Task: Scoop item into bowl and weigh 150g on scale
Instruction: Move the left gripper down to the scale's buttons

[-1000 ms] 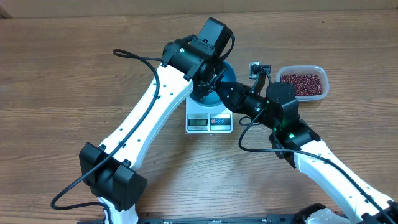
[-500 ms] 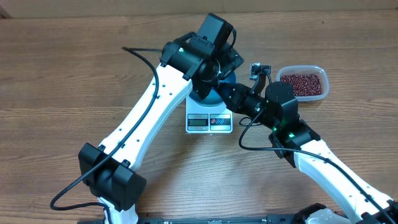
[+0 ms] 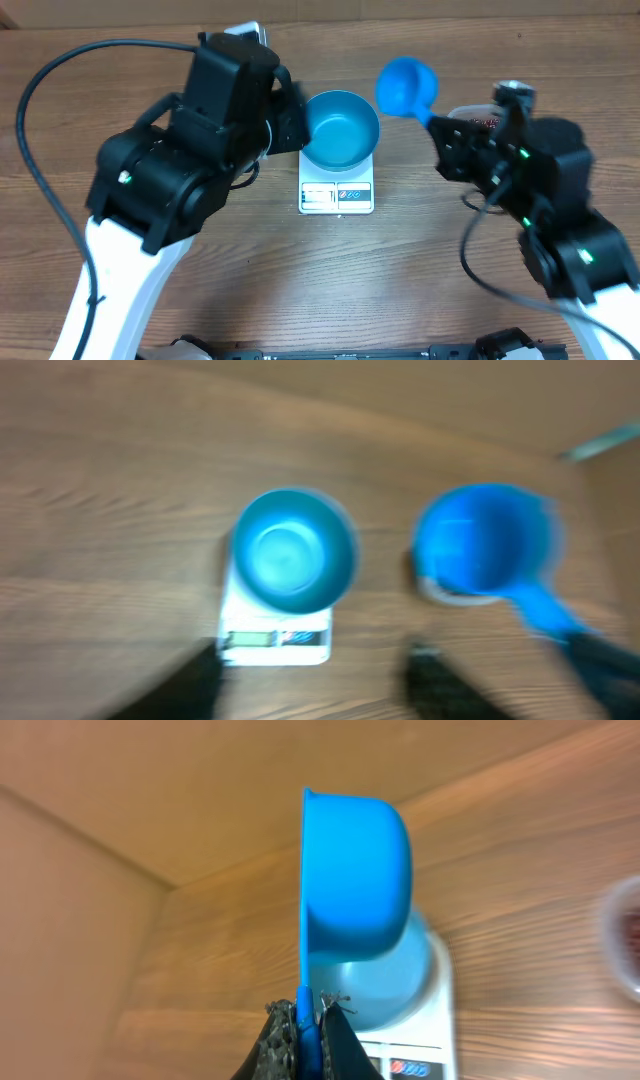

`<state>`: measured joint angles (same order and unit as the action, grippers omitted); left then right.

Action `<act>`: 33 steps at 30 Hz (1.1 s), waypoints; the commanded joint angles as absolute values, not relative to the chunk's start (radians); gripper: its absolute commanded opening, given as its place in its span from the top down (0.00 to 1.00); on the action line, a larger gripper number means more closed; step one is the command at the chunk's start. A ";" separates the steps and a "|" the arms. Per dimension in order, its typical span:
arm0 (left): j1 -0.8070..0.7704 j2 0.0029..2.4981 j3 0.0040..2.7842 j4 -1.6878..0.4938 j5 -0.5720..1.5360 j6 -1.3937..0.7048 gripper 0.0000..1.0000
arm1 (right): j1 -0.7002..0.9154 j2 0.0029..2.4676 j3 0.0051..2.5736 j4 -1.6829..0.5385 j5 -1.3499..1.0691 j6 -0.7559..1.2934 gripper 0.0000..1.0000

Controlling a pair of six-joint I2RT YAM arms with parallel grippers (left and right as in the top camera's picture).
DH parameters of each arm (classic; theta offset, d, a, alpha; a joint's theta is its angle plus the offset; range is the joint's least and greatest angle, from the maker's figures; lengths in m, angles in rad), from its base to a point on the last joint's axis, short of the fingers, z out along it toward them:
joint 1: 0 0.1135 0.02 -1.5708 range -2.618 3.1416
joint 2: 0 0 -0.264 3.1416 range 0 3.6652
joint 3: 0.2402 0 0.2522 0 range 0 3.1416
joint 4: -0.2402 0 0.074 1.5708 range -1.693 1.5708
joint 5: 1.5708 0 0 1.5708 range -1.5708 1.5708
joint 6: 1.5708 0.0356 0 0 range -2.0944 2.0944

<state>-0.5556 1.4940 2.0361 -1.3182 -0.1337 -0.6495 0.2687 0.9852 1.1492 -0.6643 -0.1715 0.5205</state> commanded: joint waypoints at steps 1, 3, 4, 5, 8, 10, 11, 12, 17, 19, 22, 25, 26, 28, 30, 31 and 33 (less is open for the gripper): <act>-0.564 1.551 1.872 -1.327 -0.210 -0.645 0.96 | 0.266 0.896 1.172 -0.779 0.005 0.466 0.96; -0.583 1.551 1.781 -1.296 -0.209 -0.655 0.95 | 0.266 0.861 1.172 -0.857 0.081 0.466 0.96; -0.603 1.551 1.715 -1.263 -0.210 -0.654 0.96 | 0.266 0.851 1.172 -0.891 0.121 0.466 0.96; -0.624 1.551 1.644 -1.217 -0.216 -0.649 0.95 | 0.266 0.843 1.172 -0.936 0.172 0.466 0.96; -0.689 1.551 1.406 -1.002 -0.209 -0.577 0.96 | 0.266 0.844 1.172 -1.028 0.225 0.466 0.96; -0.719 1.551 1.324 -0.911 -0.210 -0.541 0.96 | 0.266 0.844 1.172 -1.037 0.237 0.466 0.96; -0.739 1.551 1.280 -0.856 -0.214 -0.509 0.96 | 0.266 0.844 1.172 -1.035 0.245 0.466 0.96; -0.757 1.551 1.242 -0.804 -0.213 -0.467 0.96 | 0.266 0.844 1.172 -1.027 0.251 0.466 0.96; -0.772 1.559 1.153 -0.693 -0.236 -0.327 0.95 | 0.266 0.844 1.172 -1.000 0.250 0.467 0.96; -0.771 1.576 1.138 -0.662 -0.236 -0.290 0.96 | 0.266 0.844 1.172 -0.997 0.250 0.467 0.96; -0.771 1.618 1.135 -0.592 -0.235 -0.174 0.96 | 0.266 0.844 1.172 -0.997 0.250 0.467 0.96; -0.771 1.678 1.135 -0.548 -0.236 -0.084 0.96 | 0.266 0.844 1.172 -0.998 0.250 0.467 0.96; -0.771 1.694 1.135 -0.546 -0.237 -0.075 0.96 | 0.266 0.844 1.172 -0.998 0.251 0.467 0.96; -0.771 1.718 1.135 -0.546 -0.250 -0.065 0.96 | 0.266 0.844 1.172 -0.998 0.257 0.467 0.96; -0.771 1.728 1.135 -0.546 -0.282 -0.065 0.96 | 0.266 0.844 1.172 -0.998 0.282 0.471 0.96; -0.771 1.730 1.135 -0.546 -0.289 -0.062 0.96 | 0.266 0.844 1.172 -0.998 0.297 0.471 0.96; -0.771 1.730 1.135 -0.546 -0.288 -0.052 0.96 | 0.266 0.844 1.172 -0.998 0.313 0.476 0.96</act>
<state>-0.7746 1.7229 1.1381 -0.5507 -0.2520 -0.0959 0.2684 0.8501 1.1576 -1.0069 0.2615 0.4706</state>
